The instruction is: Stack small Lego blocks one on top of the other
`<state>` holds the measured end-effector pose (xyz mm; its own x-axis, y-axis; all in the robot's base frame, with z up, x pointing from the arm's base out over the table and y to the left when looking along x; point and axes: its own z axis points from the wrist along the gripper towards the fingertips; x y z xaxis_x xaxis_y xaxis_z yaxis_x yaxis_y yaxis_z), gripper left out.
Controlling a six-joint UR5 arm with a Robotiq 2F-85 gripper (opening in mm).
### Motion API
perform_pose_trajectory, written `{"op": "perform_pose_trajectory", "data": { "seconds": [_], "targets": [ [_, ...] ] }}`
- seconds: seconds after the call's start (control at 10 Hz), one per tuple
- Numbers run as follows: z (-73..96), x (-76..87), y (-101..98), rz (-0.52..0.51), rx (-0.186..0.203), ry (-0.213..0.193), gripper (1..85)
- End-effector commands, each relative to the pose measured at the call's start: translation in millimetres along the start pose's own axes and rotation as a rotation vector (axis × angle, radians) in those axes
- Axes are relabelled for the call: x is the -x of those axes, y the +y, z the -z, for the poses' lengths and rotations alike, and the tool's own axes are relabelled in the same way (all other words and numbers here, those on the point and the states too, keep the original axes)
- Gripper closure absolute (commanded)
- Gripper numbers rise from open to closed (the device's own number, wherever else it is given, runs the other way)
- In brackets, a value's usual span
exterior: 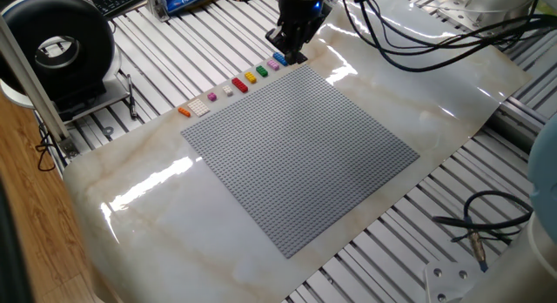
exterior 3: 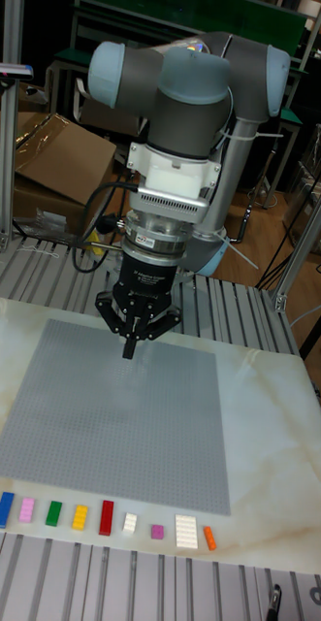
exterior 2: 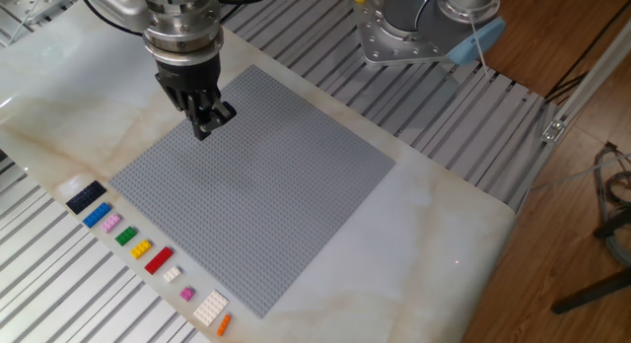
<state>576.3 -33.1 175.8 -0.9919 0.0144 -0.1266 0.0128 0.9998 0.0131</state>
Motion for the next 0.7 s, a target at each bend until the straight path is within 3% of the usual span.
{"op": "perform_pose_trajectory", "data": {
  "seconds": [0.0, 0.2, 0.6],
  "targets": [
    [-3.0, 1.9, -5.7, 0.001, 0.001, -0.02, 84.7],
    [-5.4, 1.1, -6.7, -0.003, 0.005, -0.031, 84.7],
    [-6.8, -4.6, -6.5, -0.008, 0.008, -0.015, 84.7]
  ]
}}
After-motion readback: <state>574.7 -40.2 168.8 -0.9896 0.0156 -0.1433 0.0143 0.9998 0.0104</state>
